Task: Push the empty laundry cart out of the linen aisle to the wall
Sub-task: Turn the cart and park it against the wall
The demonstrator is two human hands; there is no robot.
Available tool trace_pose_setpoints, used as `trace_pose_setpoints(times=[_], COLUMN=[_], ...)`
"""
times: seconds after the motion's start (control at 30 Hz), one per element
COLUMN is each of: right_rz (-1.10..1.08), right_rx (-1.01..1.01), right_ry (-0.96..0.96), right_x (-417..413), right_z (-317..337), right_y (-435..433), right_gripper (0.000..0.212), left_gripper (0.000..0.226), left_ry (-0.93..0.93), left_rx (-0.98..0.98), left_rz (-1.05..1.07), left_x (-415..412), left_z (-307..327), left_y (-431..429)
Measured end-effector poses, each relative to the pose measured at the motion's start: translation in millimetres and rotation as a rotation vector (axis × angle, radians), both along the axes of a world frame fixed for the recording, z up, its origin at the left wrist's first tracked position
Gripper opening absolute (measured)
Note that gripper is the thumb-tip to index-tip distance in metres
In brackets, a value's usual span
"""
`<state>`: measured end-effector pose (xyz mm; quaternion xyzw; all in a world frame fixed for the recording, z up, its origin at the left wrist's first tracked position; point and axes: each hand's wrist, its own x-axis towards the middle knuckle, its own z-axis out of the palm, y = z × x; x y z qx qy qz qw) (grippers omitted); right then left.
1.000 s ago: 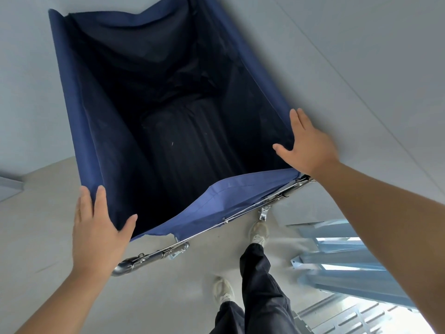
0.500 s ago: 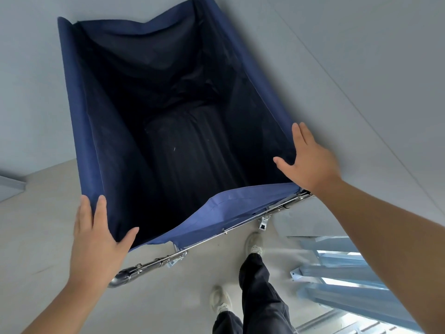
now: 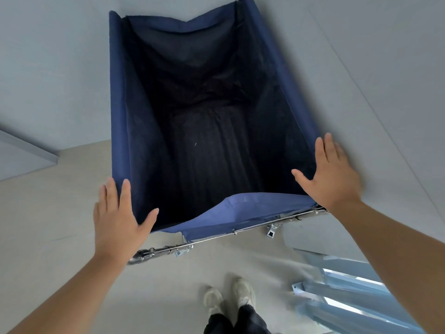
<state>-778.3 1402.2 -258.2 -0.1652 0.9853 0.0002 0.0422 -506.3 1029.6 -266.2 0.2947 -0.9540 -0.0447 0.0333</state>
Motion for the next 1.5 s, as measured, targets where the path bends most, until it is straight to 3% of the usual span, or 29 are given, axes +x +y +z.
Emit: trace_pose_setpoints(times=[0.53, 0.67, 0.9, 1.13, 1.5], right_rz=[0.060, 0.011, 0.160, 0.279, 0.267], right_rx=[0.140, 0.052, -0.172, -0.192, -0.211], right_ry=[0.134, 0.127, -0.027, -0.162, -0.242], right_x=[3, 20, 107, 165, 182], right_z=[4, 5, -9, -23, -34], right_y=[-5, -29, -113, -137, -142], right_gripper=[0.089, 0.089, 0.080, 0.077, 0.079], left_gripper=[0.090, 0.089, 0.088, 0.086, 0.086], left_ry=[-0.063, -0.059, -0.069, -0.085, -0.124], left_rx=[-0.101, -0.092, -0.062, -0.053, -0.055], left_rz=[-0.038, -0.026, 0.008, 0.014, 0.016], left_x=[2, -1, 0, 0, -1], left_z=[-5, -4, -1, 4, 6], left_y=[-2, -3, 1, 2, 1])
